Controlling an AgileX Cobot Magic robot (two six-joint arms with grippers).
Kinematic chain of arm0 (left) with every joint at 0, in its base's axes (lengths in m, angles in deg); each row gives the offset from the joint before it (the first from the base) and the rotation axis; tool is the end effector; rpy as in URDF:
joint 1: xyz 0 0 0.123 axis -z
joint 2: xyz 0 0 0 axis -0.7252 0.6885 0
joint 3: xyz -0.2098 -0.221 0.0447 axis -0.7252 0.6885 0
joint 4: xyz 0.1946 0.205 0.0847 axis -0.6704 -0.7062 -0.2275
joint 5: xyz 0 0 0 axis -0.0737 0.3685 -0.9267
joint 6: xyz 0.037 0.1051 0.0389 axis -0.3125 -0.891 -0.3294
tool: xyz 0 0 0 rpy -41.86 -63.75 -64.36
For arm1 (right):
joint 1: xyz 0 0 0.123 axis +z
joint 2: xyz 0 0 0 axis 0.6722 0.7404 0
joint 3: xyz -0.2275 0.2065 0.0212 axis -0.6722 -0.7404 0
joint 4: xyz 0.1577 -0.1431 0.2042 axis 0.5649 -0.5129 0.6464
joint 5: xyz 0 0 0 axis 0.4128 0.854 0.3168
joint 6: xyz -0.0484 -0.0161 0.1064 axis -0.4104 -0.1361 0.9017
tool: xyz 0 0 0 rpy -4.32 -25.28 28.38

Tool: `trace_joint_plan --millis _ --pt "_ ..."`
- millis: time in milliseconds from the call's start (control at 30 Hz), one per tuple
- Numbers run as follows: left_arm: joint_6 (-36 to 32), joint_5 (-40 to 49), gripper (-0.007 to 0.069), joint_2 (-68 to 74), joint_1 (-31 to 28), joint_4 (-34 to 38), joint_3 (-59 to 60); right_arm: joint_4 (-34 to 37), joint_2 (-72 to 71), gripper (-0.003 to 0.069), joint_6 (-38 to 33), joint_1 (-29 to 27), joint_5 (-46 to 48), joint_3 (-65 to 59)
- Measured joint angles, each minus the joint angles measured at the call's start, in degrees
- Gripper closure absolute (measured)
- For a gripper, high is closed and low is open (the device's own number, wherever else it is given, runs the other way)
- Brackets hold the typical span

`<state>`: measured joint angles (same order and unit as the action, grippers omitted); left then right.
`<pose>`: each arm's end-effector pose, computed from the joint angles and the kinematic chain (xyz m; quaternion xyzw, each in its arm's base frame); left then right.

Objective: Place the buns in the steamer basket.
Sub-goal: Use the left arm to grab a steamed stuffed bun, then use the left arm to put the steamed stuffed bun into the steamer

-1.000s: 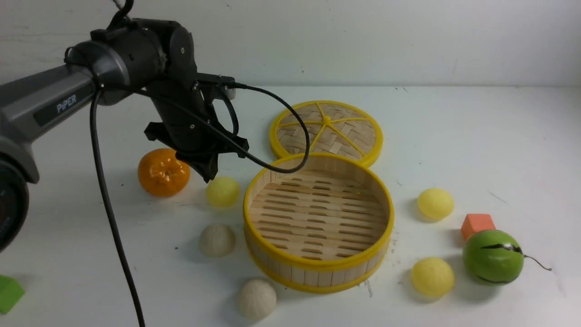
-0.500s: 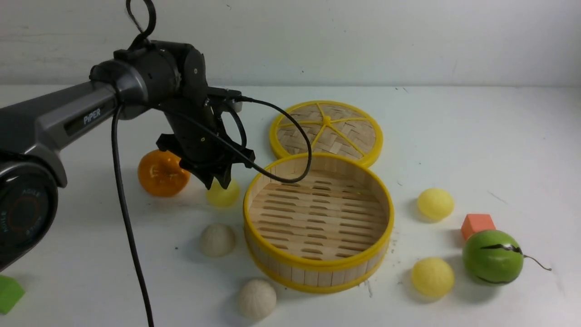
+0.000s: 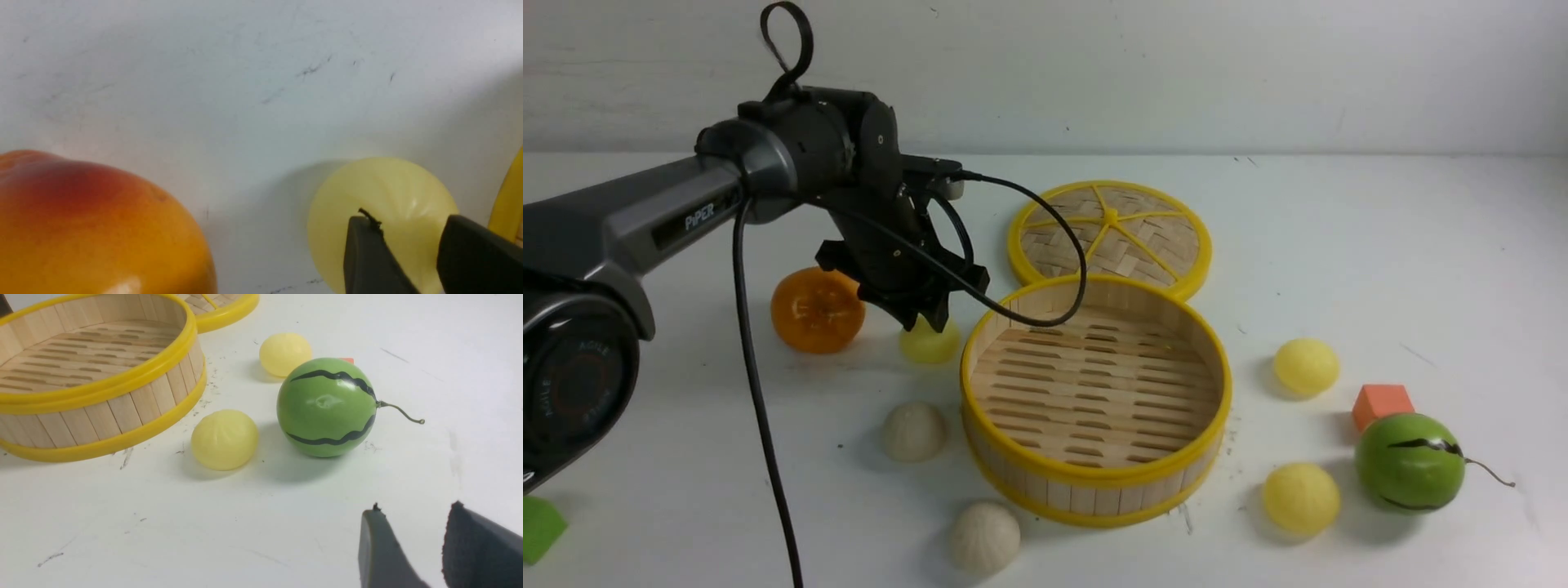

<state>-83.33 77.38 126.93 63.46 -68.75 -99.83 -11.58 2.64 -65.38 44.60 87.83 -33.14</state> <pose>0.5286 -0.1672 0.1776 0.1365 0.9706 -0.0543 0.1905 0.0977 0.0143 0.1637 -0.0227 0.8068 0.0613 0.5872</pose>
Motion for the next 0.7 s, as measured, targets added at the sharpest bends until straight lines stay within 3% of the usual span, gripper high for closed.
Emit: trace_joint_plan --millis 233,367,433,467,700 --pt "0.01 0.37 0.0398 0.76 0.00 -0.57 -0.03 0.00 0.00 0.0419 0.00 0.00 0.00 0.00" --pt "0.01 1.26 0.0496 0.76 0.00 -1.14 -0.03 0.00 0.00 0.0419 0.00 0.00 0.00 0.00" --pt "0.01 1.53 0.0613 0.76 0.00 -1.90 -0.13 0.00 0.00 0.0419 0.00 0.00 0.00 0.00" --pt "0.01 1.61 0.0627 0.76 0.00 -2.33 -0.19 0.00 0.00 0.0419 0.00 0.00 0.00 0.00" --pt "0.83 7.47 0.0638 -4.22 0.66 -5.33 -1.78 0.00 0.00 0.0419 0.00 0.00 0.00 0.00"
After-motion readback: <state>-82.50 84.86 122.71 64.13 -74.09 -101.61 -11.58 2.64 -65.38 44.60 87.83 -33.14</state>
